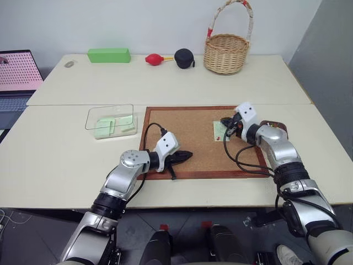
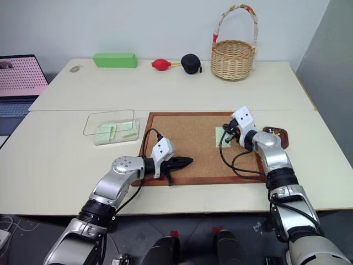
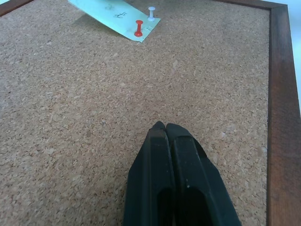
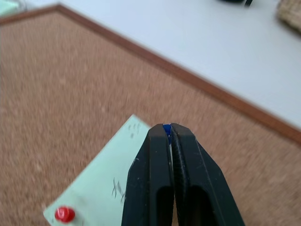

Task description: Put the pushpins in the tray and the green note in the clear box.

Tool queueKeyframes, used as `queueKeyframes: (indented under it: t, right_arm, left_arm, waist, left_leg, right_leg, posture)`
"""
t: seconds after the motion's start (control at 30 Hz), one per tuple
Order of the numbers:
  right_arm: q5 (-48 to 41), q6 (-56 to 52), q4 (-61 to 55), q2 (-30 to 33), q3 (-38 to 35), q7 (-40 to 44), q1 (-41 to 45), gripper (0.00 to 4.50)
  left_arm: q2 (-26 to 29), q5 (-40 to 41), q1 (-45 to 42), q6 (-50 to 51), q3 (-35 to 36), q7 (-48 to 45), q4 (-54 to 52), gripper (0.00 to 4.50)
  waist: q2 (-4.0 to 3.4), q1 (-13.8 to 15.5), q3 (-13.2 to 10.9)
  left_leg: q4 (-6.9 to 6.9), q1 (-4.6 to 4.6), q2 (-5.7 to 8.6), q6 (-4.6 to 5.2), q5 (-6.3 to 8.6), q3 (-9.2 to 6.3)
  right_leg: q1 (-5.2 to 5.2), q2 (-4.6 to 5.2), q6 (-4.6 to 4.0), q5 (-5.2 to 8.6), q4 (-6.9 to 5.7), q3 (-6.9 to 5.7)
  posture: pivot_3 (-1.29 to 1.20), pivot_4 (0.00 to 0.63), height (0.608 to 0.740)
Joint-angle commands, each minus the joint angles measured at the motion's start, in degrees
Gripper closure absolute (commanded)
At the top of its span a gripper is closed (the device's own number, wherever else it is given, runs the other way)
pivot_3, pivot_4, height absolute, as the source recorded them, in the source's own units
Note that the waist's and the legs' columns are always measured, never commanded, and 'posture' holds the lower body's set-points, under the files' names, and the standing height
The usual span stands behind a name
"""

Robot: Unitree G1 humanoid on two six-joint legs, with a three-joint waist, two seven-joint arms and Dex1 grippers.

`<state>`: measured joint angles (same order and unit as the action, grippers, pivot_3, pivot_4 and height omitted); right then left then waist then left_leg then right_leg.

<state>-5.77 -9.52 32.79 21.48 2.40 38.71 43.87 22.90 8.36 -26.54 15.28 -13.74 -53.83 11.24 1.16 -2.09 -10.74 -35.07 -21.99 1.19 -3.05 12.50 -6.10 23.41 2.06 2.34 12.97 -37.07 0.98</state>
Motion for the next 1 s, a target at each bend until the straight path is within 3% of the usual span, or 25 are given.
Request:
queueKeyframes:
  t: [0.03,0.2,0.5,0.67,0.93,1.0]
  right_arm:
    - [-1.5,-2.0,-5.5,1.4,-2.3,-0.2,-0.7,4.43]
    - [-3.0,-5.2,-11.0,3.7,-4.8,-0.2,-3.4,4.43]
    - [-1.5,-7.5,-20.2,14.2,-9.2,-0.8,-14.3,4.43]
    - [2.5,-5.3,-18.1,17.3,-9.4,-5.0,-18.0,4.43]
    - [5.9,-2.9,-10.8,18.3,-8.7,-9.0,-15.8,4.43]
    - [6.1,-2.9,-9.8,18.4,-8.7,-9.1,-15.0,4.02]
  left_arm:
    - [1.2,-1.5,1.3,1.5,-1.9,-1.2,0.1,4.5]
    - [1.0,-1.4,1.6,1.7,-2.2,-1.1,-0.5,4.5]
    - [1.3,-0.7,1.8,1.4,-2.1,-2.4,-0.9,4.5]
    - [1.2,-1.1,1.4,0.9,-2.2,-2.3,-0.1,4.5]
    - [1.1,-1.2,0.8,0.6,-2.0,-2.0,0.4,4.5]
    - [1.4,-1.3,1.1,0.4,-1.8,-2.0,0.3,4.5]
  waist:
    - [-0.01,0.0,0.0]
    - [-0.01,0.1,0.0]
    - [-0.03,0.2,0.0]
    - [-0.07,-0.1,0.0]
    - [-0.09,-0.1,0.1]
    - [-0.09,-0.1,0.1]
  left_leg:
    - [0.0,0.0,0.0,0.0,0.0,0.0]
    - [0.0,0.0,0.01,0.0,0.0,0.0]
    - [0.0,0.0,0.03,0.0,0.0,0.01]
    - [0.0,0.08,0.01,0.01,0.0,0.08]
    - [-0.02,0.1,0.03,0.01,0.0,0.06]
    - [-0.02,0.09,0.04,0.01,0.0,0.07]
  right_leg:
    - [0.0,0.0,0.0,0.0,0.0,0.0]
    - [-0.02,0.0,0.0,0.0,0.02,0.0]
    - [-0.06,0.02,0.01,0.01,0.06,0.0]
    - [-0.1,0.02,0.01,0.01,0.05,0.05]
    - [-0.14,0.02,0.02,0.01,0.06,0.03]
    - [-0.14,0.02,0.02,0.0,0.06,0.04]
  posture:
    - [0.0,0.15,0.74]
    - [0.0,0.15,0.74]
    - [0.0,0.15,0.74]
    - [0.0,0.15,0.74]
    - [0.0,0.15,0.74]
    - [0.0,0.15,0.74]
